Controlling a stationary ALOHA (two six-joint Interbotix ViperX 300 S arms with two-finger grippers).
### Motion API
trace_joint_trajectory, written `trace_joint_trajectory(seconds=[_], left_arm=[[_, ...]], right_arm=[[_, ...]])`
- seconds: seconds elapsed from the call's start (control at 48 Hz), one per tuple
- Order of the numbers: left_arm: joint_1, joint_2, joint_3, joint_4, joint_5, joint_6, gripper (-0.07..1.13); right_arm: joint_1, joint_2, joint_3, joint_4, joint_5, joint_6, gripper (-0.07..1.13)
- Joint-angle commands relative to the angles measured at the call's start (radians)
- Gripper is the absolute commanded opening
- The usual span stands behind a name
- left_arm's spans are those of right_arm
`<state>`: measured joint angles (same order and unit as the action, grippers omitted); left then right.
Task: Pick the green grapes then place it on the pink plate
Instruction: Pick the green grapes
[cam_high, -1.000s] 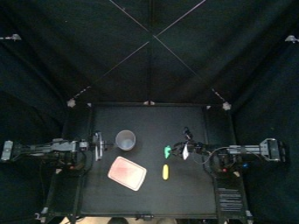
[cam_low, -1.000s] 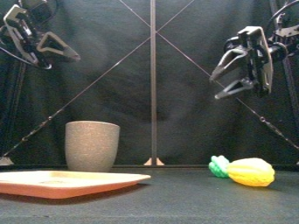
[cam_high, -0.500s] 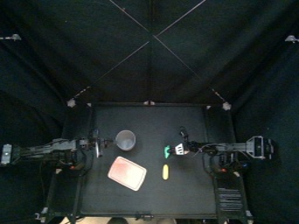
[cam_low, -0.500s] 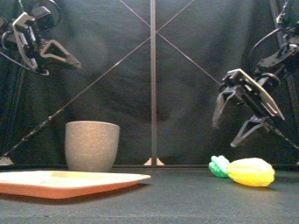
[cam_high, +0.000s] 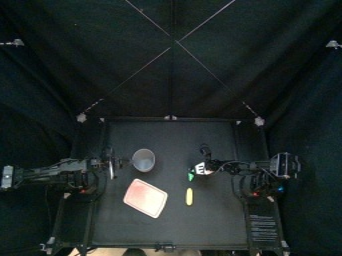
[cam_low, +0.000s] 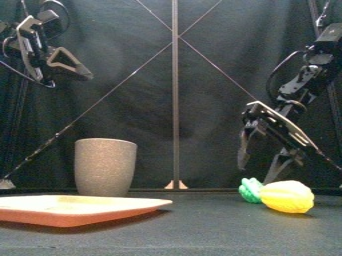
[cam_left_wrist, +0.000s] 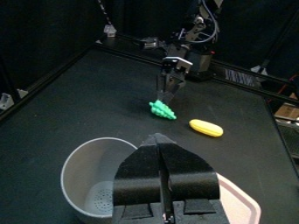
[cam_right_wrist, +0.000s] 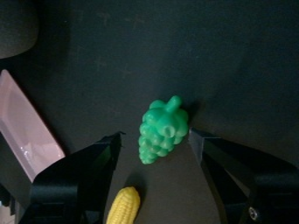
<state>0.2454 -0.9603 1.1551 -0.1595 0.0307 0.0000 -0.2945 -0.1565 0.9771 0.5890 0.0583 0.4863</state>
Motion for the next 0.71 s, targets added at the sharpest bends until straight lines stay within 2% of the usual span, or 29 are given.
trace_joint_trajectory(seconds=[0.021,0.458,0.583,0.708], left_arm=[[0.002,0.006,-0.012,0.0,-0.006,0.002,0.18],[0.002,0.005,-0.012,0.0,-0.006,0.002,0.18],[0.002,0.005,-0.014,-0.002,-0.008,0.0,0.18],[0.003,0.005,-0.012,-0.002,-0.008,0.002,0.18]], right_arm=[[-0.006,0.018,-0.026,-0.002,-0.003,0.0,0.95],[0.002,0.106,-0.074,-0.005,0.003,-0.002,0.93],[0.002,0.106,-0.072,-0.009,0.005,-0.002,0.84],[0.006,0.106,-0.072,-0.021,0.005,-0.003,0.68]])
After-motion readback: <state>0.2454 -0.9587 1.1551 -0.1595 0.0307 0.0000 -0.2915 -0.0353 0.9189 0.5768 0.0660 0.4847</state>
